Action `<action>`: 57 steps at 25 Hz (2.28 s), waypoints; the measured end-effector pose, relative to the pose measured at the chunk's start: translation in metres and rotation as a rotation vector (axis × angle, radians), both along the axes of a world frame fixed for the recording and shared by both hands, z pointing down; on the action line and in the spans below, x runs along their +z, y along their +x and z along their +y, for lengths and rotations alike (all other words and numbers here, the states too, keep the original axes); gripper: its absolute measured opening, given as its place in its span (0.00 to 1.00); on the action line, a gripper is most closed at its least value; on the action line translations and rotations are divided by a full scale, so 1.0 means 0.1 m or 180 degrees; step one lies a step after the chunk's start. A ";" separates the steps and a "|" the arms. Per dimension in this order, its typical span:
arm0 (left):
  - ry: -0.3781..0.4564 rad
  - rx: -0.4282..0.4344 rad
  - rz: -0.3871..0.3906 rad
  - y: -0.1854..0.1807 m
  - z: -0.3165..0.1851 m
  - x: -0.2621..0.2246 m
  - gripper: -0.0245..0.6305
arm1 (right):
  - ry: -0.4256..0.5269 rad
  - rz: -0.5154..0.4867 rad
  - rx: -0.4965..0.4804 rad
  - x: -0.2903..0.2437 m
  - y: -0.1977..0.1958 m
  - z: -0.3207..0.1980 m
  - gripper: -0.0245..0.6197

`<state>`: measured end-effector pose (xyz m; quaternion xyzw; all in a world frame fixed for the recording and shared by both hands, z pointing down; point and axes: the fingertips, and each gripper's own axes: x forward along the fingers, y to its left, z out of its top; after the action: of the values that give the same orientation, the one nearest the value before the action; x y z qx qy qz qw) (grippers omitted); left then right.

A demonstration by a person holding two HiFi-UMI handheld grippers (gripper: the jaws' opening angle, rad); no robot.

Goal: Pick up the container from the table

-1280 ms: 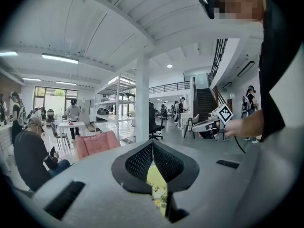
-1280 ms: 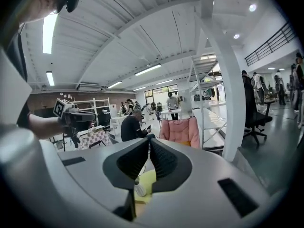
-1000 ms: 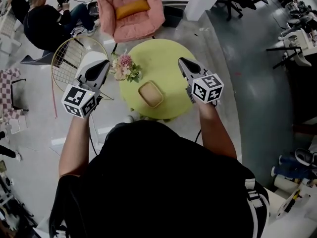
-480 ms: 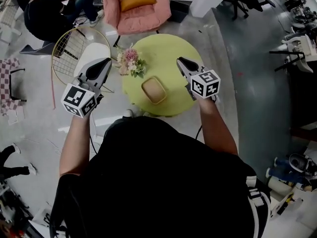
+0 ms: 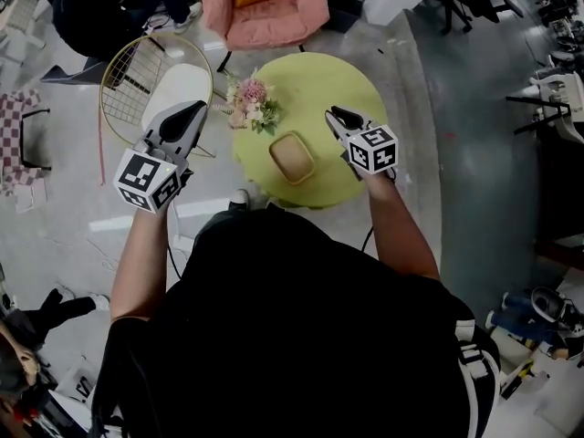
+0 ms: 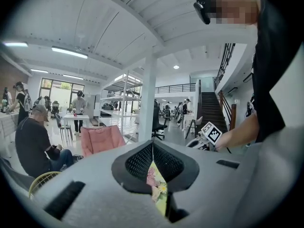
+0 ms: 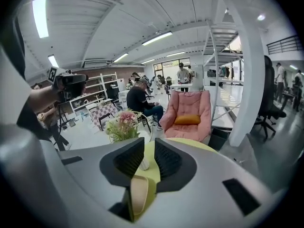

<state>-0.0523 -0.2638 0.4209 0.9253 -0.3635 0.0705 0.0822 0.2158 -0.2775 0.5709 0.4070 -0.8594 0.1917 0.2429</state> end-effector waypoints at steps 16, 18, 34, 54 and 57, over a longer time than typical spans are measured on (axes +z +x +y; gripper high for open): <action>-0.0047 -0.0109 -0.0055 -0.12 -0.04 0.14 0.07 | -0.0366 0.0250 -0.0446 0.70 -0.26 0.06 0.19; -0.0056 -0.0103 -0.0055 -0.11 -0.06 0.18 0.07 | -0.0416 0.0272 -0.0506 0.79 -0.29 0.08 0.22; -0.0196 -0.0031 0.0016 0.01 -0.17 0.41 0.07 | -0.0856 0.0469 -0.0727 1.49 -0.45 0.16 0.25; -0.0478 -0.0175 0.0051 -0.21 -0.21 0.79 0.07 | -0.1468 0.0770 -0.0767 2.40 -0.45 0.20 0.26; -0.0537 -0.0188 0.0040 -0.24 -0.16 0.86 0.07 | -0.1515 0.0852 -0.0807 2.52 -0.45 0.18 0.26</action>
<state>-0.0764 -0.2802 0.5066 0.9044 -0.3828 0.0926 0.1643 0.1705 -0.2592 0.8233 0.2498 -0.7946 0.3006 0.4646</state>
